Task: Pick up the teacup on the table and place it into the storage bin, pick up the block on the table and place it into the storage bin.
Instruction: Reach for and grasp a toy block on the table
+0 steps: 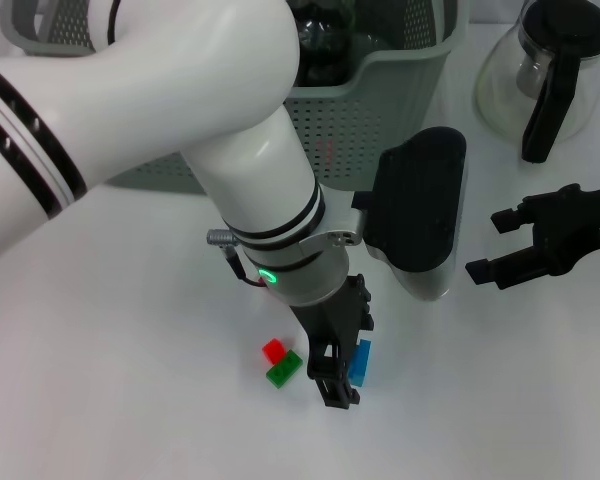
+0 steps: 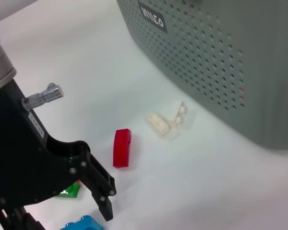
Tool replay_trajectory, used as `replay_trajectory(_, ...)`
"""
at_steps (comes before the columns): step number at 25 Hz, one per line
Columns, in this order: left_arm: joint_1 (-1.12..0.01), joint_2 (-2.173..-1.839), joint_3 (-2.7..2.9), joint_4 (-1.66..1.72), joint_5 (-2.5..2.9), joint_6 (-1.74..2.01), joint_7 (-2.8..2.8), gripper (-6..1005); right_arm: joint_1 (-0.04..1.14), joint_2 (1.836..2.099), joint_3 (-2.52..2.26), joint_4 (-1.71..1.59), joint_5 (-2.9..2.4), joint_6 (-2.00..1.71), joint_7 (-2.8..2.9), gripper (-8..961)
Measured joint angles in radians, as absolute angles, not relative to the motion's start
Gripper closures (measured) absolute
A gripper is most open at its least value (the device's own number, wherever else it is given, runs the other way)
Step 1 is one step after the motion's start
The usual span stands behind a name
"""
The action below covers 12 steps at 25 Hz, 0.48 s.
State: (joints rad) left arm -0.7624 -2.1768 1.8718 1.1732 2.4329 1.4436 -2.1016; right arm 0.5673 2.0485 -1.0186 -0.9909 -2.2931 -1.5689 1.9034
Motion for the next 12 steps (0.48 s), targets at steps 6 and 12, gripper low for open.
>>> replay_trajectory(6, -0.764, -2.178, 1.883, 1.166, 2.433, 1.429, -2.110, 166, 0.568, 2.049, -1.019, -0.988, -2.296, -1.558, 1.902, 6)
replay_trajectory(12, -0.782, -2.178, 1.914, 1.143, 2.433, 1.405, -2.126, 166, 0.568, 2.049, -1.019, -0.973, -2.296, -1.552, 1.889, 6)
